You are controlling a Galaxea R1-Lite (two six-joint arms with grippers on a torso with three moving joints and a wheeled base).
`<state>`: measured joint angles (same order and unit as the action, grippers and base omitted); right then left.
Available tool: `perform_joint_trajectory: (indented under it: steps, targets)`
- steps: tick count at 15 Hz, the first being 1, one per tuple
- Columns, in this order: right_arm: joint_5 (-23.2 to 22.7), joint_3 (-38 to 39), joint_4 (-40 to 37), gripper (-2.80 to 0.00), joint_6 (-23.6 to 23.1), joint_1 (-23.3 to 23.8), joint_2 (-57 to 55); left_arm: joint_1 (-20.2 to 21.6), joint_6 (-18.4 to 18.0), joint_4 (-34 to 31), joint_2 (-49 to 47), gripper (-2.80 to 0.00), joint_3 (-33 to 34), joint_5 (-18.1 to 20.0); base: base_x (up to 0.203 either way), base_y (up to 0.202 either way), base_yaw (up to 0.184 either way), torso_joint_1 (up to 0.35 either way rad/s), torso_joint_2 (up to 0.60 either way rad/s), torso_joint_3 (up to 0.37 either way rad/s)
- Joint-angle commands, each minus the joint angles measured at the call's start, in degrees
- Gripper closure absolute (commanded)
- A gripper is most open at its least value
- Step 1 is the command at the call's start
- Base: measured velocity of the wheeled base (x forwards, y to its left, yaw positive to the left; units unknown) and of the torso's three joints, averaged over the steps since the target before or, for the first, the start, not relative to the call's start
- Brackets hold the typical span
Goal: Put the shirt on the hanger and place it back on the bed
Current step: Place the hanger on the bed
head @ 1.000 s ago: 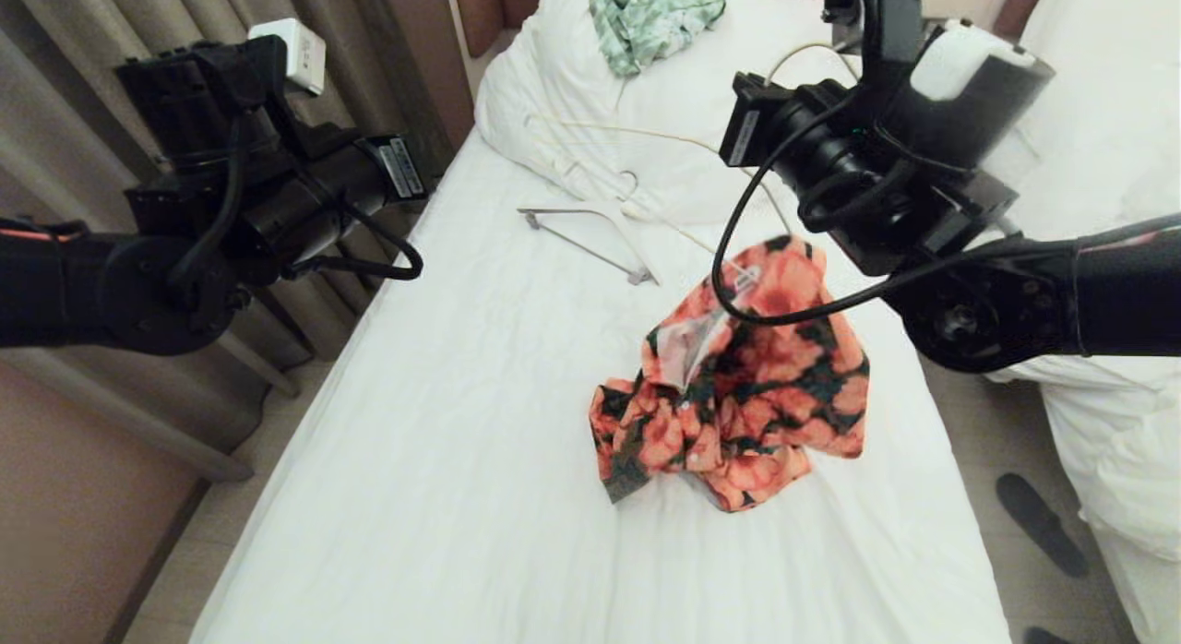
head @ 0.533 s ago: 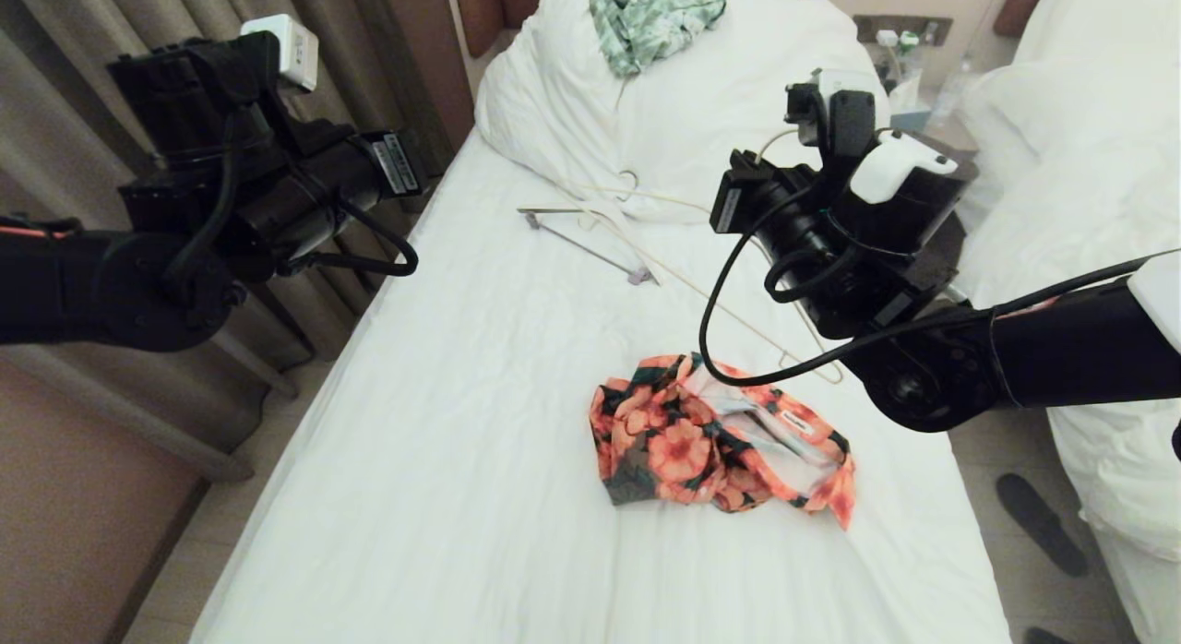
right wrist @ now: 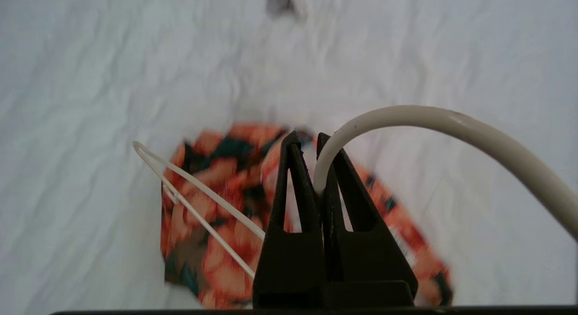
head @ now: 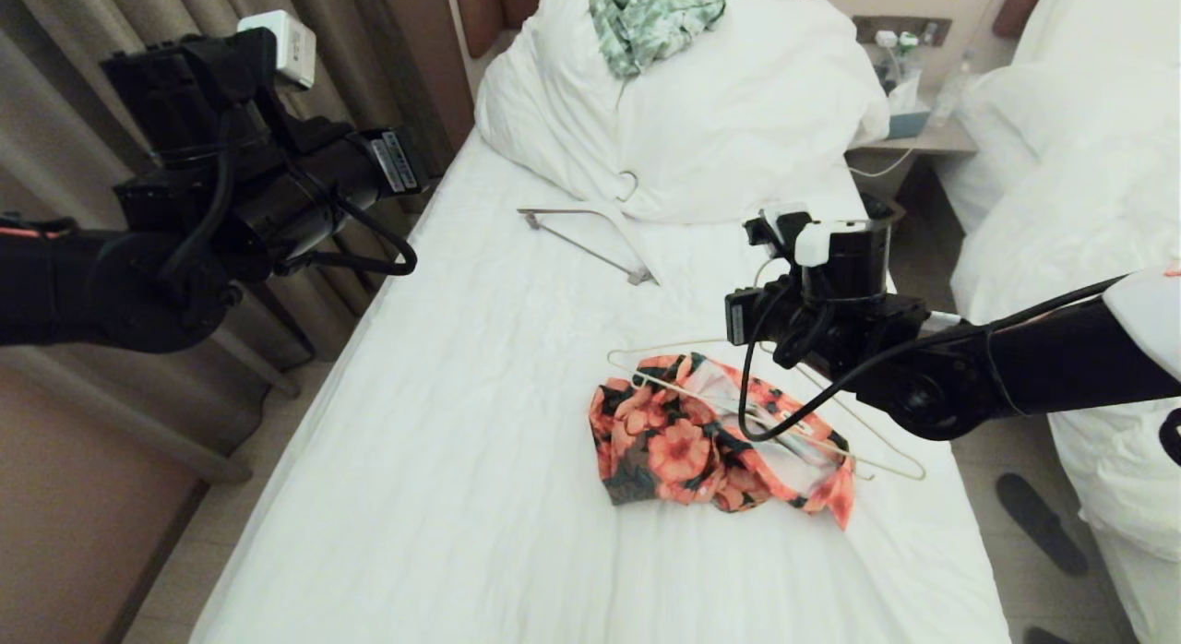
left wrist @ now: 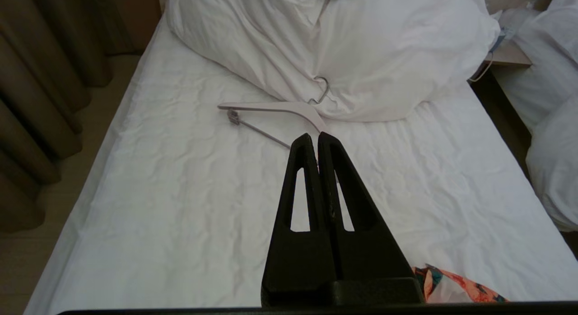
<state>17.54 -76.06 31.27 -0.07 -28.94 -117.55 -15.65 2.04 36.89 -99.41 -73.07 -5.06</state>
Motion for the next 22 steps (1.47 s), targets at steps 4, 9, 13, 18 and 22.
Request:
perform_joint_trajectory:
  steps: [4, 9, 13, 18, 22]
  targets:
    - [-4.96, 0.08, -3.16, 0.00, 4.19, 2.63, -9.97, -0.26, -0.10, 0.20, -0.08, 0.00, 0.12, -0.21, 0.000, 0.000, 0.000, 0.000, 0.00, 0.000]
    - [-6.56, -2.70, 1.42, -2.80, 6.57, 5.82, -16.76, -0.68, -0.15, 0.20, -0.08, 0.00, 0.12, -0.21, 0.000, 0.000, 0.000, 0.000, 0.00, 0.000]
    - [-5.80, -0.29, -1.33, -2.80, 6.26, 4.70, -14.94, -1.42, 0.09, 0.32, 0.37, 0.00, 0.93, -0.12, 0.000, 0.000, 0.000, 0.000, 0.00, 0.000]
    - [0.64, 3.29, -6.34, 0.00, 6.33, 1.85, -6.57, -1.46, -0.07, 0.32, 5.41, 0.00, 4.34, 0.04, 0.000, 0.000, 0.000, 0.000, 0.00, 0.000]
    - [1.37, 8.54, -6.95, 0.00, 6.14, 0.25, 1.22, 2.73, 0.42, 0.35, 6.99, 0.00, 9.19, 0.09, 0.000, 0.000, 0.000, 0.000, 0.00, 0.000]
